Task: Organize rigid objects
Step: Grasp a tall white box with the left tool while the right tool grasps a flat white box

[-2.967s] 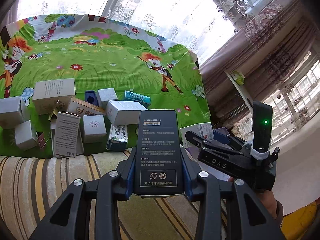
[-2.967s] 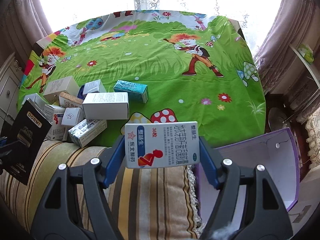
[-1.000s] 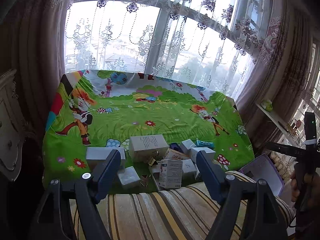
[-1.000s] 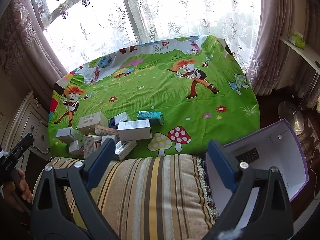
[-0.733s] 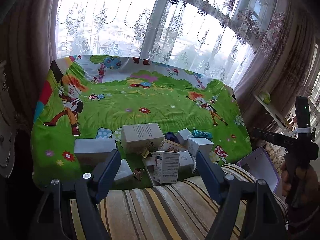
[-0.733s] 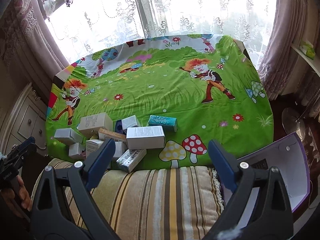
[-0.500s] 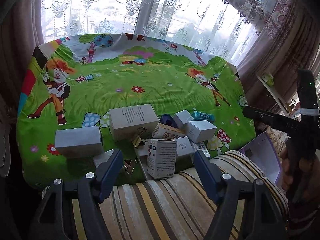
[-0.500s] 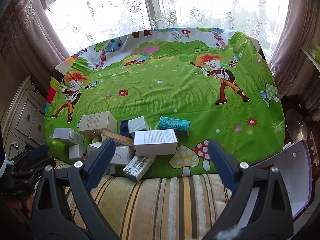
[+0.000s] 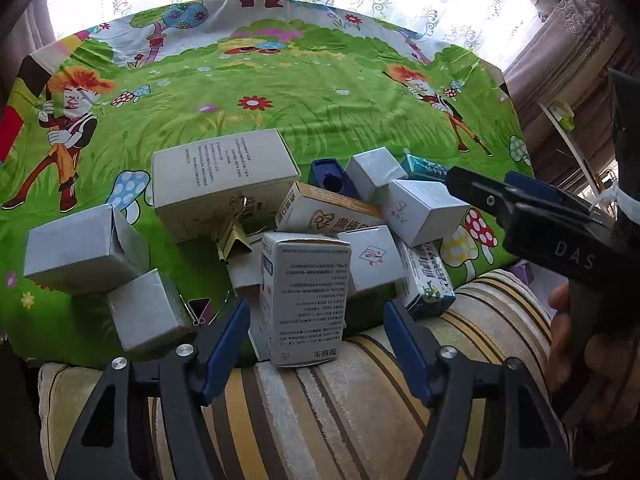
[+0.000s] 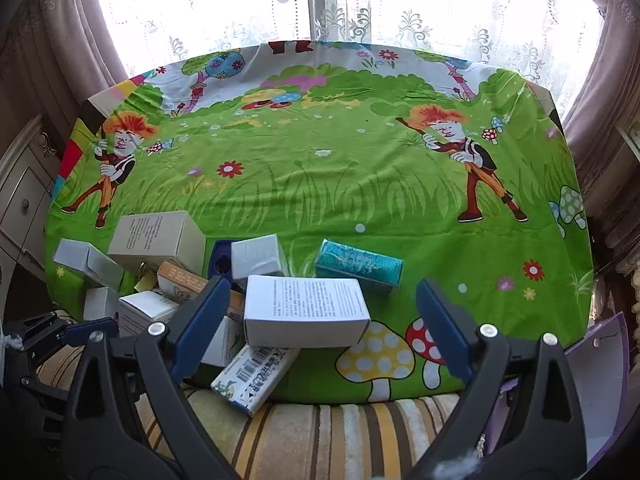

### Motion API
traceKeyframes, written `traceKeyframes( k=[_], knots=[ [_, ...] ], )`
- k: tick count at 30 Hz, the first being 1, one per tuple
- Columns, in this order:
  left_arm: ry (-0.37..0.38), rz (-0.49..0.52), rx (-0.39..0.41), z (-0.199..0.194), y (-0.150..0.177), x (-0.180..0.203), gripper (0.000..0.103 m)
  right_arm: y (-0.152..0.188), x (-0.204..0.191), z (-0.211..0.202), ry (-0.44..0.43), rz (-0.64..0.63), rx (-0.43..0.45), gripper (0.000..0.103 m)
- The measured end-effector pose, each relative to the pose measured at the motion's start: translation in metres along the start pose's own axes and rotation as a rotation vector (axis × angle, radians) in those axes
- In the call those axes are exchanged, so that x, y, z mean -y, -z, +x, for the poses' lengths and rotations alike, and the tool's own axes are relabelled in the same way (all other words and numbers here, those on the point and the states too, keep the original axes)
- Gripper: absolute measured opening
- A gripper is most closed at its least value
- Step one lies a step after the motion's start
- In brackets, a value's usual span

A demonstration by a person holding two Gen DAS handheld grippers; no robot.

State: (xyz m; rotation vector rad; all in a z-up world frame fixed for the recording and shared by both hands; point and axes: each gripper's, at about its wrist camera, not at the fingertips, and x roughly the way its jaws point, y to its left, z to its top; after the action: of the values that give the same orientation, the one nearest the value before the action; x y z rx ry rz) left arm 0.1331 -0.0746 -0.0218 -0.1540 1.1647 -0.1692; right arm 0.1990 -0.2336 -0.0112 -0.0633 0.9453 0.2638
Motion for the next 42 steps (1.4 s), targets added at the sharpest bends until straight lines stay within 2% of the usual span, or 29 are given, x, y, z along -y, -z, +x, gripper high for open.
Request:
traceKeyframes(
  k=[4, 6, 12, 19, 27, 33, 37, 42],
  knots=[
    [-0.011, 0.001, -0.018, 0.007, 0.003, 0.001, 0.055, 0.006, -0.001, 0.005, -0.029, -0.012, -0.008, 0.095],
    [-0.020, -0.003, -0.020, 0.009, 0.004, -0.001, 0.046, 0.007, -0.004, 0.006, -0.032, -0.026, -0.006, 0.095],
    [-0.010, -0.014, 0.042, -0.003, 0.010, -0.002, 0.045, 0.011, -0.017, 0.015, -0.043, -0.084, -0.038, 0.098],
    [0.026, -0.046, 0.134, -0.021, 0.012, -0.009, 0.045, 0.011, -0.008, 0.023, -0.078, -0.048, -0.071, 0.099],
    [0.047, -0.046, 0.149, -0.022, 0.011, -0.009, 0.045, 0.007, -0.002, 0.040, -0.103, -0.026, -0.123, 0.099],
    [0.051, -0.047, 0.159, -0.024, 0.013, -0.009, 0.045, 0.007, -0.002, 0.048, -0.089, -0.033, -0.145, 0.099],
    [0.050, -0.038, 0.166, -0.025, 0.014, -0.006, 0.045, 0.008, -0.002, 0.046, -0.085, -0.044, -0.139, 0.088],
    [0.046, -0.035, 0.171, -0.027, 0.014, -0.005, 0.045, 0.009, -0.002, 0.039, -0.080, -0.047, -0.118, 0.088]
  ],
)
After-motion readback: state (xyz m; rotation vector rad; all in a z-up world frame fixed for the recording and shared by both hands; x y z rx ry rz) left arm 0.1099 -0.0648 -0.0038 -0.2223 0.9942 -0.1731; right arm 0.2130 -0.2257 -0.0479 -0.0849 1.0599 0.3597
